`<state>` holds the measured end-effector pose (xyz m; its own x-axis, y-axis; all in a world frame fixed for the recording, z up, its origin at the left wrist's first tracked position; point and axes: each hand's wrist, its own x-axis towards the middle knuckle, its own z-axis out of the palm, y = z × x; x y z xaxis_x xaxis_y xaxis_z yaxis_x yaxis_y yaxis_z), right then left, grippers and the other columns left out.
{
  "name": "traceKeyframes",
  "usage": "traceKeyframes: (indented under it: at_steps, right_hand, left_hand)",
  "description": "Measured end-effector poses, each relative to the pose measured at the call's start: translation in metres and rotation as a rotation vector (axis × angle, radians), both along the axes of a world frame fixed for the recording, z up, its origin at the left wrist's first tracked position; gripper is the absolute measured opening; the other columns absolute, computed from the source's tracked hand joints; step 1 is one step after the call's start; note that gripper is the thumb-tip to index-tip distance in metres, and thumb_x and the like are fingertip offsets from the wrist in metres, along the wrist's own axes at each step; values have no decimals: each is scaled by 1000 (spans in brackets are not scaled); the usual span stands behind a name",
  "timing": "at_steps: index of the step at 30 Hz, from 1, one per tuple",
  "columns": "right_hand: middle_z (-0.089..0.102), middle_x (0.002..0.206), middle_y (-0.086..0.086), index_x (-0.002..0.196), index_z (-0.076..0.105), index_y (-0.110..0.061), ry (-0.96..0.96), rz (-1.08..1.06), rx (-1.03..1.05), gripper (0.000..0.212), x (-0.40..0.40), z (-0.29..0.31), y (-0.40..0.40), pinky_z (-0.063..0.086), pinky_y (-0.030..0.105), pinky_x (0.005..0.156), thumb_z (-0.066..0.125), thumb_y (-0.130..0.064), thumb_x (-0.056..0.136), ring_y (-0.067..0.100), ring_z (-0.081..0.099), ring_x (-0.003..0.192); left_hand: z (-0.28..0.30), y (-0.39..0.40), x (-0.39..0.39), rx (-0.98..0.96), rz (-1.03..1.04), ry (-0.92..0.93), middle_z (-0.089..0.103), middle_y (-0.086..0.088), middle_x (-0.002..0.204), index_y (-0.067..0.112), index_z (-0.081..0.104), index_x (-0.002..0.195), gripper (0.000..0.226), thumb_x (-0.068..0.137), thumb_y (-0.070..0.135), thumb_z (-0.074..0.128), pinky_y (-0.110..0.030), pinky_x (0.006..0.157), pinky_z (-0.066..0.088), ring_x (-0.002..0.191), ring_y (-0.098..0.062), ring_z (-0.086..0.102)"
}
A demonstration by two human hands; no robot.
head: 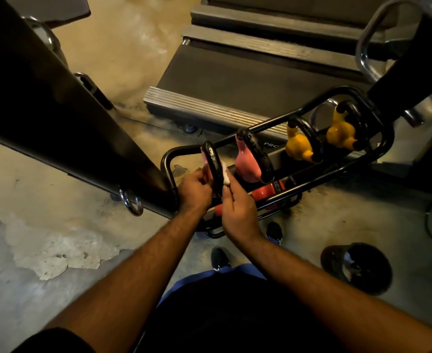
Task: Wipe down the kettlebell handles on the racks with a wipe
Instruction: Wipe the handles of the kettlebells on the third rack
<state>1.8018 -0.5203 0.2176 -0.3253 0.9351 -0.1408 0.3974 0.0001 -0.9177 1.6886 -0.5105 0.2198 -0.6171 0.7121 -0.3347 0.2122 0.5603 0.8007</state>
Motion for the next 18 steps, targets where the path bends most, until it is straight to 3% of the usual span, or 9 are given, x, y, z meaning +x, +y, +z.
traceKeyframes:
  at_steps: [3,4,5,7,9,11,14,16,18]
  right_hand:
    - [65,85,-5,153,40,-29,-65,4,14,47,5,2,5,45,15,62,41,-21,106,2,59,71]
    - [67,92,-4,152,42,-28,-57,3,14,46,3,7,8,46,14,65,41,-21,106,0,61,77]
    - [69,110,-1,153,41,-26,-45,17,20,46,-1,12,10,50,14,76,41,-21,107,-3,63,94]
    - [48,152,3,155,36,-21,-32,84,61,48,-10,21,10,37,10,105,41,-17,107,-1,43,134]
    - [35,161,1,154,36,-18,12,101,85,50,-11,23,9,28,12,115,42,-11,105,0,28,145]
    - [37,160,0,154,36,-18,61,104,68,51,-6,20,11,32,28,120,43,-9,104,5,29,148]
    - [41,158,2,156,32,-17,40,159,107,54,5,13,12,40,32,116,41,-12,103,8,38,144]
    - [56,144,6,157,31,-17,-12,170,144,55,11,10,11,52,20,97,41,-15,103,8,58,121]
    - [63,131,6,156,34,-16,-32,151,139,51,9,10,16,49,8,84,41,-15,105,6,62,106]
  left_hand:
    - [0,1,1,0,2,-7,61,17,77,22,70,108,16,96,17,60,-1,49,40,67,8,54]
    - [2,0,1,4,2,-7,61,17,77,24,69,108,16,96,18,60,-2,49,40,67,9,55]
    - [1,0,1,16,3,-19,62,17,76,25,69,107,16,96,18,59,-3,49,41,67,7,57]
    - [0,0,1,51,20,-74,64,13,77,21,70,104,16,98,14,56,-4,52,42,66,5,61]
    - [2,-1,2,63,24,-93,65,13,78,19,70,103,16,97,13,57,-2,53,42,65,8,62]
    - [4,0,2,67,6,-75,64,17,79,24,69,103,14,96,15,61,1,54,41,68,8,59]
    - [7,-1,3,67,0,-68,62,19,78,31,66,102,16,95,17,62,-2,54,44,70,9,58]
    - [6,-1,3,55,-2,-47,65,15,78,29,69,102,13,95,21,62,-10,58,47,75,1,63]
    - [5,0,3,44,11,-47,66,15,79,27,70,106,14,95,24,62,-15,62,48,76,-1,64]
